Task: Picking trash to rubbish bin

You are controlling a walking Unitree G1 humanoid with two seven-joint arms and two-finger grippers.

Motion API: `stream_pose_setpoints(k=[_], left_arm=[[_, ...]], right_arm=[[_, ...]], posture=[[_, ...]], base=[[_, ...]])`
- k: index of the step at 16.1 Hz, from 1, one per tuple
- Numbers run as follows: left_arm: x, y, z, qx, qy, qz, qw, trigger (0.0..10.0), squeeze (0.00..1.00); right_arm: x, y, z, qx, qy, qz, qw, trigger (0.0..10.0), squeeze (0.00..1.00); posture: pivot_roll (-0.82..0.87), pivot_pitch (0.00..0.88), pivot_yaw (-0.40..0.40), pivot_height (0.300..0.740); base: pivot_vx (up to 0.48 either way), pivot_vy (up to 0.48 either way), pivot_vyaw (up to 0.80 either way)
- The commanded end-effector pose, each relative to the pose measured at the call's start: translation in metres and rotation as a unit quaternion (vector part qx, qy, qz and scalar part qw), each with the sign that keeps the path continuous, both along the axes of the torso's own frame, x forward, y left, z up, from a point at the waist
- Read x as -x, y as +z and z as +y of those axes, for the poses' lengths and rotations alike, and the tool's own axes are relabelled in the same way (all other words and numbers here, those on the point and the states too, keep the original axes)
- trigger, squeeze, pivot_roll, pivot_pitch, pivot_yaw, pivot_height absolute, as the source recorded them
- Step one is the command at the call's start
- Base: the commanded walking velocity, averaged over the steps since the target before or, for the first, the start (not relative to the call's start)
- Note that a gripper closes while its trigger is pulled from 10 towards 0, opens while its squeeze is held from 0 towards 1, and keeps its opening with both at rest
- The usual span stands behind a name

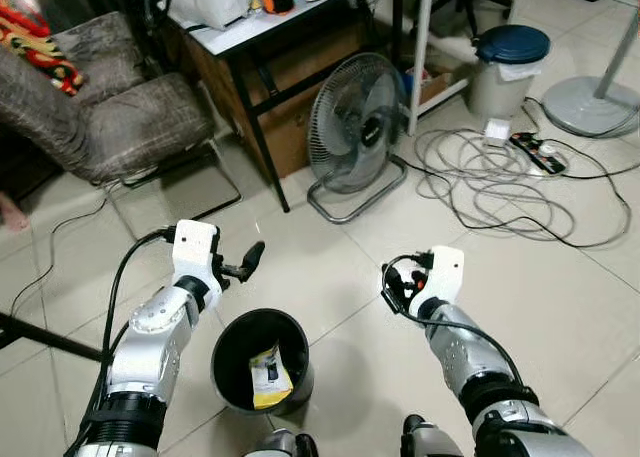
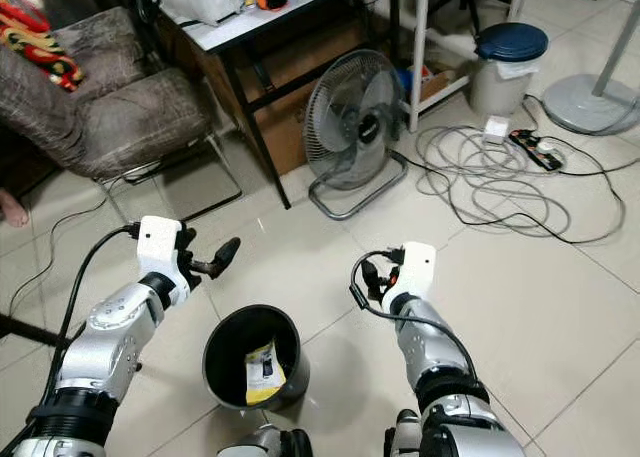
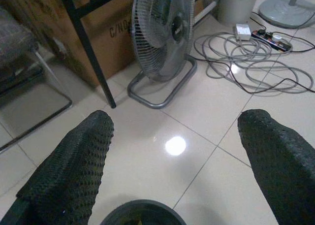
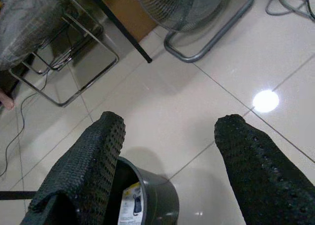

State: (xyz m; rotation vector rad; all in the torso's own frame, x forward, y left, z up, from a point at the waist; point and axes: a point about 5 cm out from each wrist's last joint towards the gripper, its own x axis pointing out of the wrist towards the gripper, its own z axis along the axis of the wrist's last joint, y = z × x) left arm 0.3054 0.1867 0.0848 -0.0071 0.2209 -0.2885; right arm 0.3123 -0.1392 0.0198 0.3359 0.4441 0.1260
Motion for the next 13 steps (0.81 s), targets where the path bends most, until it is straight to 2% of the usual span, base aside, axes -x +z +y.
stream_pose_setpoints(k=[1, 3, 7, 11, 13], left_arm=[[0.002, -0.002, 0.008, -0.001, 0.014, 0.004, 1.0, 10.0, 0.0], [0.002, -0.002, 0.005, 0.018, 0.03, -0.002, 0.999, 10.0, 0.0], [0.008, -0.002, -0.009, 0.039, 0.027, -0.007, 0.999, 10.0, 0.0], [0.006, 0.004, -0.018, 0.055, 0.04, -0.008, 0.998, 10.0, 0.0], [0.006, 0.003, -0.017, 0.061, 0.048, 0.001, 0.997, 10.0, 0.0]], right_arm=[[0.004, -0.004, 0.005, -0.003, 0.006, 0.005, 1.0, 10.0, 0.0], [0.001, -0.001, 0.003, 0.001, 0.016, 0.001, 1.0, 10.0, 0.0], [-0.006, 0.007, -0.002, 0.013, 0.027, -0.003, 1.0, 10.0, 0.0], [-0.009, 0.009, -0.004, 0.016, 0.033, -0.003, 0.999, 10.0, 0.0], [-0.009, 0.009, -0.002, 0.016, 0.037, -0.002, 0.999, 10.0, 0.0]], posture=[[-0.09, 0.146, 0.182, 0.74], [-0.09, 0.144, 0.138, 0.74], [-0.09, 0.141, 0.113, 0.74], [-0.08, 0.146, 0.094, 0.74], [-0.08, 0.148, 0.094, 0.74]], base=[[0.0, 0.0, 0.0], [0.0, 0.0, 0.0], [0.0, 0.0, 0.0], [0.0, 0.0, -0.77], [0.0, 0.0, -0.76]])
